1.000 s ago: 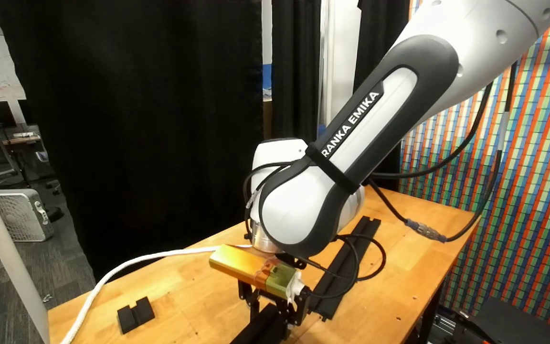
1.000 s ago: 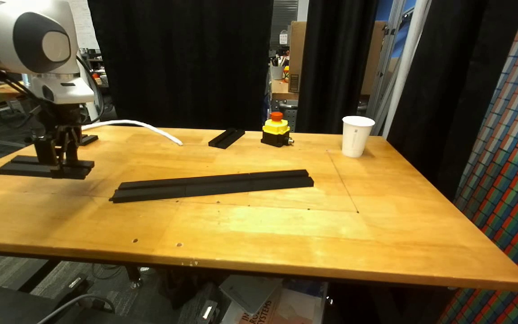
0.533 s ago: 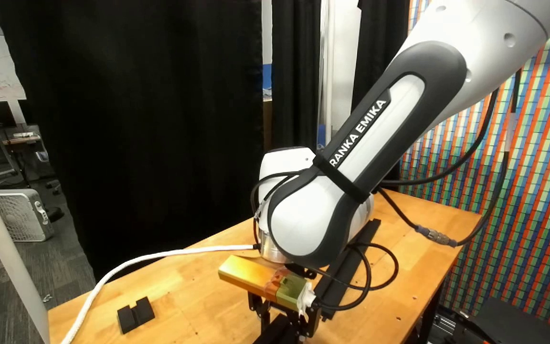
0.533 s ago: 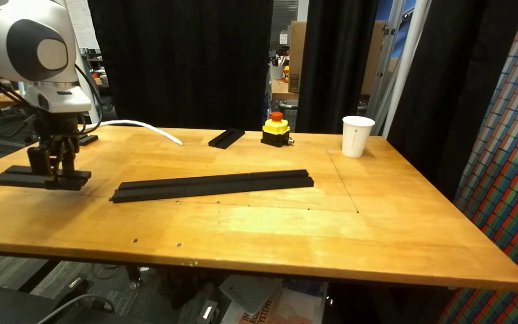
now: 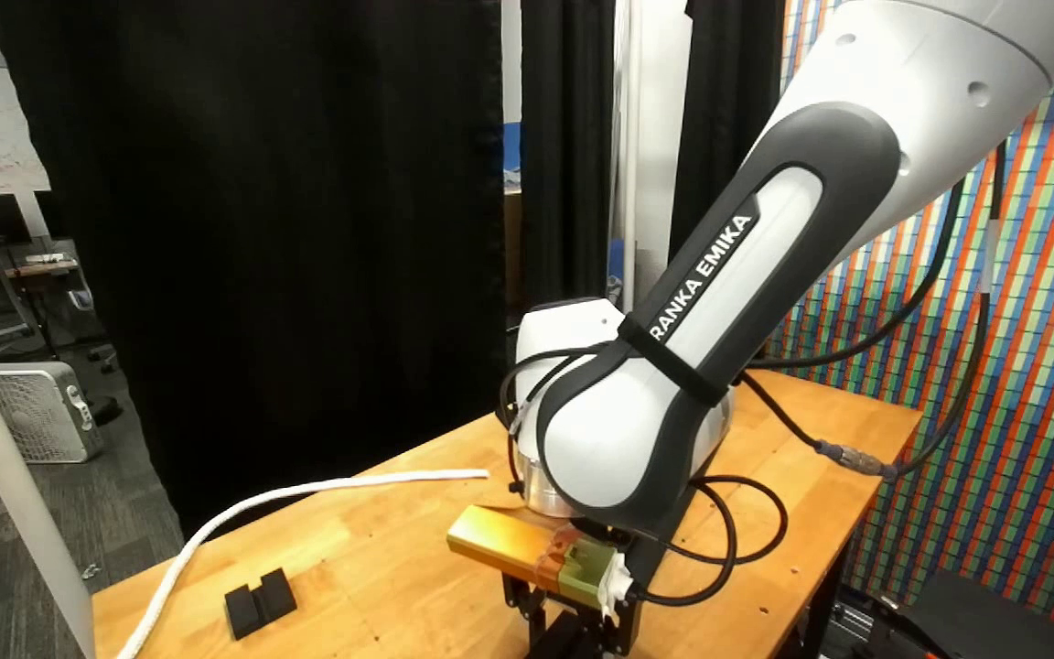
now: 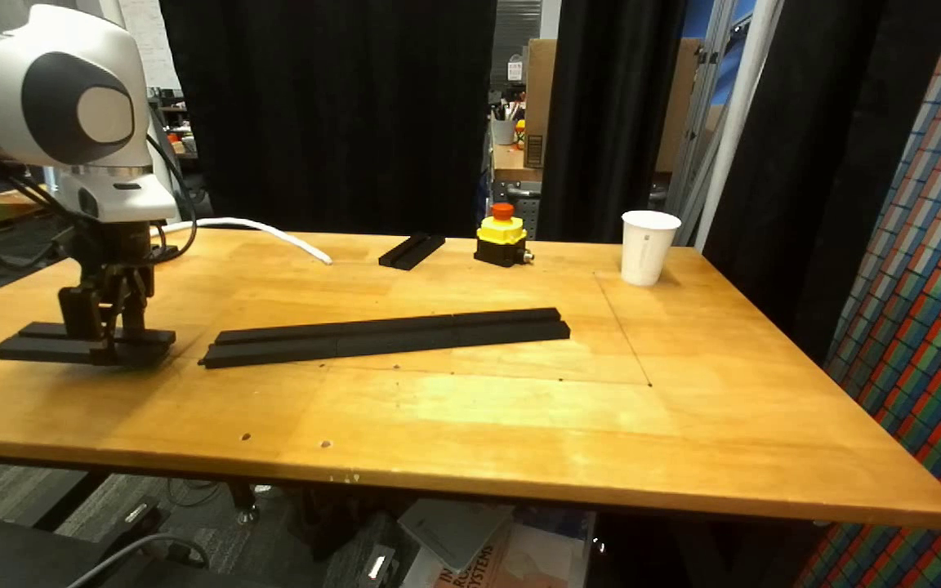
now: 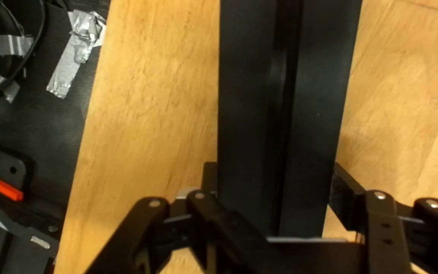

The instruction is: Connect the four black objects together

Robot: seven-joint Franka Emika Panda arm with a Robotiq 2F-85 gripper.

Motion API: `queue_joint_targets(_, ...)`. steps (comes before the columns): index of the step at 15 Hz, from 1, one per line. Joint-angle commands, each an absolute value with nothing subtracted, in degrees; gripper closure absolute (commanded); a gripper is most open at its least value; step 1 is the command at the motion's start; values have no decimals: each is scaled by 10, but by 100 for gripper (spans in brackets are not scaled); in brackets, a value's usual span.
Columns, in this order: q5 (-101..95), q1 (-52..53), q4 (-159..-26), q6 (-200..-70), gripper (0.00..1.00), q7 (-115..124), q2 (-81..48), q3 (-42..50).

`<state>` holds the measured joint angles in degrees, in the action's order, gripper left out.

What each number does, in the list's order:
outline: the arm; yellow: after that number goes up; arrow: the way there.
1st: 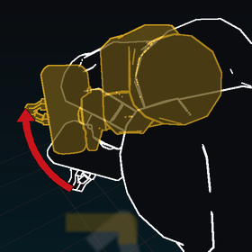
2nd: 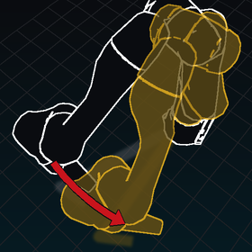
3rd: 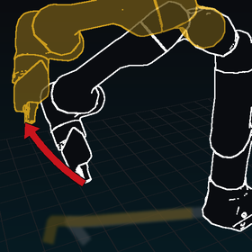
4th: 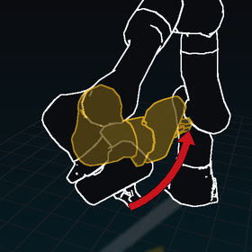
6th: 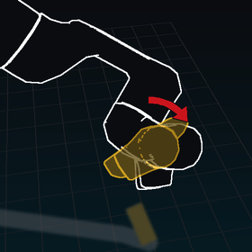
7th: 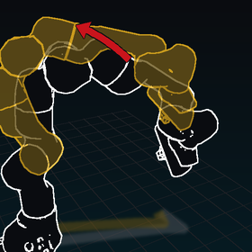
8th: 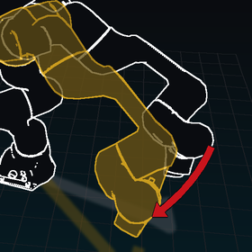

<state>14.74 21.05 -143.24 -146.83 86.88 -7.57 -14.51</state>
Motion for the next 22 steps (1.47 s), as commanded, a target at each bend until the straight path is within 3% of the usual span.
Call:
queue_joint_targets(1, 106, 202, -1454, -1472, 55, 884, -51, -139)
queue_joint_targets(13, 26, 186, -1451, -1484, 55, 882, -61, -121)
queue_joint_targets(22, 23, 184, -1470, -1564, 55, 880, -69, -114)
